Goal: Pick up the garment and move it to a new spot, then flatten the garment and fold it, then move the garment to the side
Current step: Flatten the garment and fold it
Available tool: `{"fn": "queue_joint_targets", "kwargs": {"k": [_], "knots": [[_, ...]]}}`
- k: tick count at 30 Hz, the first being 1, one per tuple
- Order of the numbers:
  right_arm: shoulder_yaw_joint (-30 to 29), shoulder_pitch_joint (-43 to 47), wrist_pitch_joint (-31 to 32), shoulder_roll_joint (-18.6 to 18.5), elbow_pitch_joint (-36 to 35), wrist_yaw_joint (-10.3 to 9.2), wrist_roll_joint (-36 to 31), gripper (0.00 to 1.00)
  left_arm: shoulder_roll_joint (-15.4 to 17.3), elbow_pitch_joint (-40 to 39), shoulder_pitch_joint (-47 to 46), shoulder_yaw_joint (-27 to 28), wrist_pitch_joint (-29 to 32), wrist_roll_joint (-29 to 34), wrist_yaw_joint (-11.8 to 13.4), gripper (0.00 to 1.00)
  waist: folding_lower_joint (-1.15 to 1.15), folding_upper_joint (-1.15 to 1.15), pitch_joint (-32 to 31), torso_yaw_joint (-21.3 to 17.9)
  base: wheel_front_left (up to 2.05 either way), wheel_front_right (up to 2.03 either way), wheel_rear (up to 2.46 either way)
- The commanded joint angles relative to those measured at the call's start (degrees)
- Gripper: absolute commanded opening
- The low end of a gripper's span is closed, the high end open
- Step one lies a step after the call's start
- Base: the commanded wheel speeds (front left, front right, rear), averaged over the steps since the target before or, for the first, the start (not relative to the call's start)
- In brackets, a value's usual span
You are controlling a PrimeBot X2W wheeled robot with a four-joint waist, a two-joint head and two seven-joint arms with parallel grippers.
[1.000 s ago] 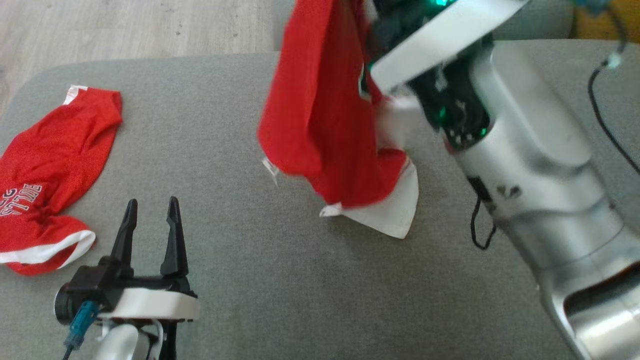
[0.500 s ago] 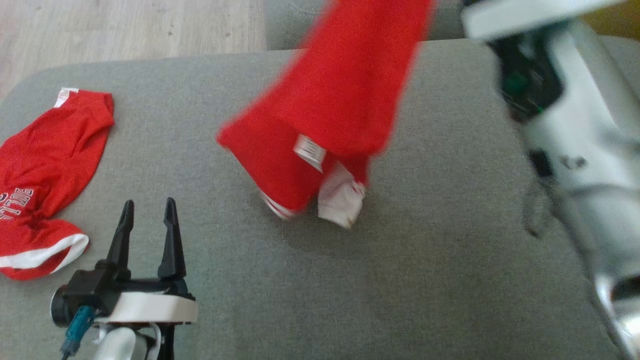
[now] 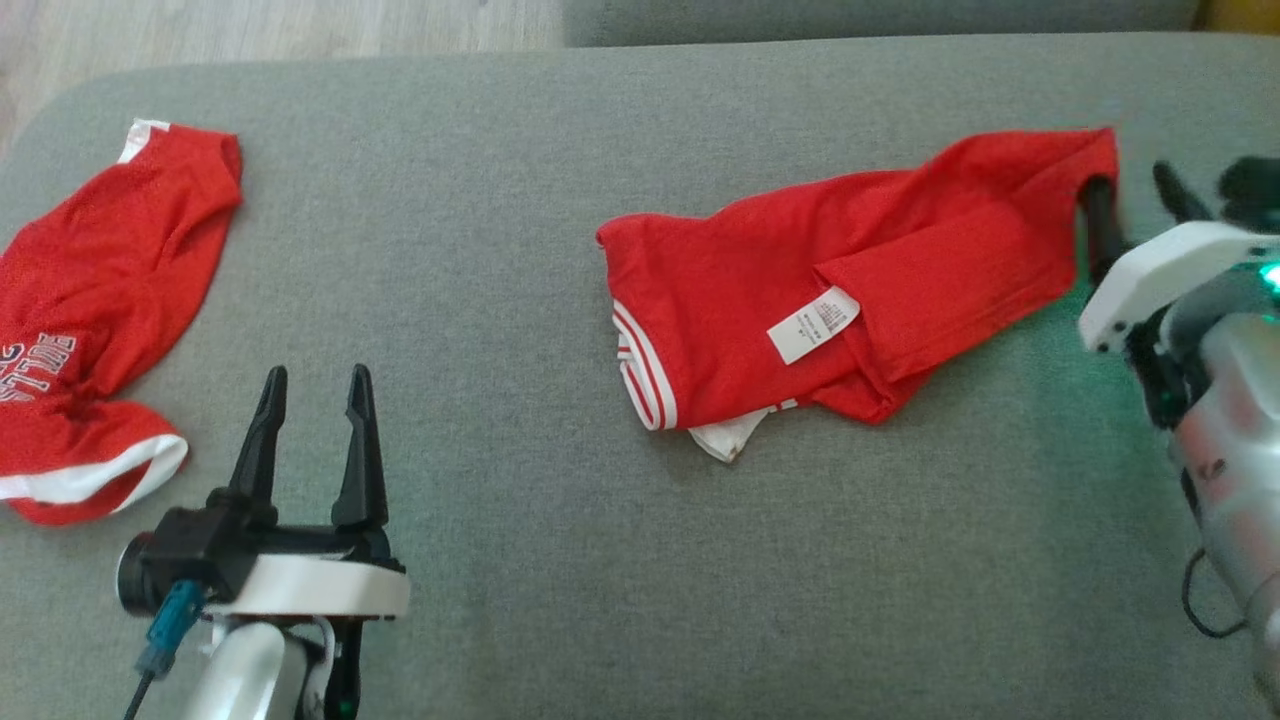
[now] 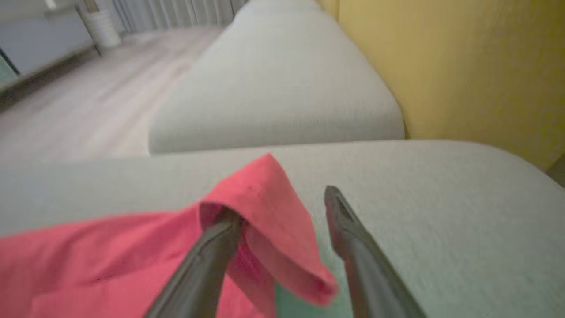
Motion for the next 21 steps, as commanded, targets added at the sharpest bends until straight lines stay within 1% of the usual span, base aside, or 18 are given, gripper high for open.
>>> {"fn": "queue_joint_targets", "kwargs": {"k": [1,3,6,9,11,14,17,20,21], "knots": [[1.44,-1.96,1.33,0.29,-0.28,0.44,-1.58,1.0,0.7,-1.43,-1.88,2.47,-0.54,0.69,0.03,1.0,-0.01,0.0,-0.47,-0.33,0.0,0.0,0.0],[2.51,-2.57,4.24,1.16,1.38,0.44,-3.81,1.0,0.54,-1.13,-1.46,2.87,-0.54,0.74,0.1,1.0,-0.01,0.0,-1.34,-0.8,0.0,0.0,0.0],[3.39,-2.78,6.32,1.68,1.41,0.44,-6.57,1.0,0.25,-0.9,-0.67,3.5,-0.54,0.81,0.17,1.0,-0.01,0.0,-2.97,-1.79,0.0,0.0,0.0],[3.48,-1.14,8.24,2.63,-0.82,0.44,-7.86,1.0,-0.06,-0.79,0.37,3.98,-0.54,0.86,0.16,1.0,-0.01,0.0,-4.6,-2.88,0.0,0.0,0.0],[3.89,1.03,9.22,3.4,-4.42,0.44,-8.5,1.0,-0.22,-0.81,0.99,4.16,-0.54,0.91,0.06,1.0,-0.01,0.0,-5.3,-3.43,0.0,0.0,0.0],[4.29,6.53,11.86,5.08,-13.43,0.44,-7.9,1.0,-0.43,-1.04,1.48,4.27,-0.54,1.07,-0.05,1.0,-0.01,0.0,-5.57,-3.79,0.0,0.0,0.0],[4.49,13.48,15.0,6.49,-26.17,0.44,-8.86,1.0,-0.44,-1.4,1.57,4.58,-0.54,1.17,-0.1,1.0,-0.01,0.0,-5.18,-4.11,0.0,0.0,0.0],[4.74,20.5,20.04,7.78,-37.63,0.44,-12.75,1.0,-0.38,-1.5,1.14,4.84,-0.54,1.19,-0.29,1.0,-0.01,0.0,-4.39,-3.98,0.0,0.0,0.0],[5.0,23.68,23.51,8.74,-42.96,0.44,-15.84,1.0,-0.33,-1.69,0.81,5.01,-0.54,1.26,-0.41,1.0,-0.01,0.0,-3.74,-3.78,0.0,0.0,0.0]]}}
